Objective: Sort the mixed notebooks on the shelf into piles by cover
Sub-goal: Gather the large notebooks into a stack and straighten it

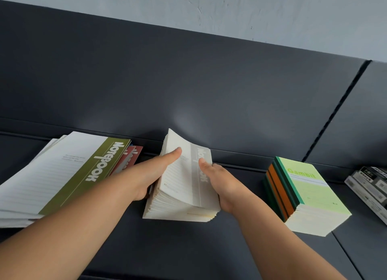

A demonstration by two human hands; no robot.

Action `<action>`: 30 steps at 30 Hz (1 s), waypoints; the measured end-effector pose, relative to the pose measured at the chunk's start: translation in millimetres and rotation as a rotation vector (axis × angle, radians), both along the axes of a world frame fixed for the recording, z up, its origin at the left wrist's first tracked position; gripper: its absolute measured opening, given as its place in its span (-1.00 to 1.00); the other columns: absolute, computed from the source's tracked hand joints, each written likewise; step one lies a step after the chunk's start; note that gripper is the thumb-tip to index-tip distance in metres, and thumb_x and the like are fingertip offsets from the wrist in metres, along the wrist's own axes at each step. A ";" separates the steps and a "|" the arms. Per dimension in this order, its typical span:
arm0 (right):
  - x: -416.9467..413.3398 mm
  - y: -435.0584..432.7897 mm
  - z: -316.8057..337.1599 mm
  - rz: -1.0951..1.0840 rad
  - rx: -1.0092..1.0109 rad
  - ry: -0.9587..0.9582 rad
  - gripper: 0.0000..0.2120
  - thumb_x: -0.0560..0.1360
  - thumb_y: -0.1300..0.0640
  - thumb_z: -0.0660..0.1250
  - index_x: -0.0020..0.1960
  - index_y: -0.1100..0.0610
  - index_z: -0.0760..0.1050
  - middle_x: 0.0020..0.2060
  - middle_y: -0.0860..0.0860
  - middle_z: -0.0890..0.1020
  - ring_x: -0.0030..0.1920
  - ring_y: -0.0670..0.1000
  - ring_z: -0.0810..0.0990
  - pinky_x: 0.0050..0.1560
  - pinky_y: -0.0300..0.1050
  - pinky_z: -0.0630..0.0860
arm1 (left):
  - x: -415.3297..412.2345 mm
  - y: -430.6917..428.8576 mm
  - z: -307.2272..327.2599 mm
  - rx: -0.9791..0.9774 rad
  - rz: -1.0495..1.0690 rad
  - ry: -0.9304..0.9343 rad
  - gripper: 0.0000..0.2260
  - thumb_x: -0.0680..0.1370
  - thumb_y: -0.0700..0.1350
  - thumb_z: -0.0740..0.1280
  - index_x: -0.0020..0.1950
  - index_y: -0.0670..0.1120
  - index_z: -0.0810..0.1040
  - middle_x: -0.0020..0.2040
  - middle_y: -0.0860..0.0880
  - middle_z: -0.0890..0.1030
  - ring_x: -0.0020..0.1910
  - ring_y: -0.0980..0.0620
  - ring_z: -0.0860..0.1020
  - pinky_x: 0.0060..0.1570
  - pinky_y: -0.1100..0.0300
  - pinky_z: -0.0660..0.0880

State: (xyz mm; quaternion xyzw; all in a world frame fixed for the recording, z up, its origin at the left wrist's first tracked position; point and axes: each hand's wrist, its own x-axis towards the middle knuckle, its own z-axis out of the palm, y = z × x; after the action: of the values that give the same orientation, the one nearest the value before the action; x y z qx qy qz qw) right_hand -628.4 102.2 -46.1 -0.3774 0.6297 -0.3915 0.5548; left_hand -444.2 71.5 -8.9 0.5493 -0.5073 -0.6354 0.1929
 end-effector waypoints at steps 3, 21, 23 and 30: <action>2.5 -1.2 0.2 -0.004 0.006 0.035 -0.46 0.48 -0.35 0.27 0.30 -0.04 0.45 0.14 -0.09 0.64 0.16 0.03 0.62 0.27 0.10 0.51 | -6.0 0.3 0.6 -0.011 0.028 -0.044 -0.44 0.52 0.30 0.26 0.43 0.04 0.43 0.45 0.01 0.43 0.45 -0.03 0.33 0.33 0.05 0.19; -16.5 1.4 -6.7 -0.083 0.056 -0.102 -0.42 0.45 -0.37 0.27 0.31 -0.02 0.48 0.13 -0.02 0.68 0.09 0.11 0.68 0.16 0.20 0.59 | 7.4 -7.0 -8.6 0.026 0.099 0.038 -0.22 0.20 0.38 0.43 0.35 0.06 0.50 0.27 -0.02 0.58 0.25 -0.11 0.53 0.36 -0.14 0.35; -16.0 2.0 -6.0 -0.088 0.054 -0.107 -0.44 0.46 -0.36 0.27 0.29 -0.02 0.49 0.12 -0.02 0.68 0.08 0.11 0.69 0.15 0.20 0.59 | 7.2 -7.7 -9.8 0.031 0.085 0.032 -0.12 0.11 0.42 0.45 0.37 0.07 0.48 0.30 -0.01 0.56 0.28 -0.10 0.51 0.39 -0.14 0.31; -22.3 4.9 -5.1 -0.110 0.047 -0.190 -0.45 0.53 -0.31 0.23 0.33 0.06 0.47 0.14 0.02 0.68 0.09 0.12 0.69 0.11 0.18 0.61 | -5.5 -0.9 -5.0 -0.092 0.063 -0.010 -0.17 0.41 0.45 0.24 0.59 0.15 0.07 0.56 0.10 0.22 0.53 -0.02 0.18 0.51 -0.08 0.02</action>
State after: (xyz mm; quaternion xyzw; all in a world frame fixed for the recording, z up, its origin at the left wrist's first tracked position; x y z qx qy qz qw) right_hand -650.7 107.1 -51.2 -0.2902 0.6029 -0.4408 0.5983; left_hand -449.7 70.6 -13.9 0.5587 -0.5195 -0.6021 0.2354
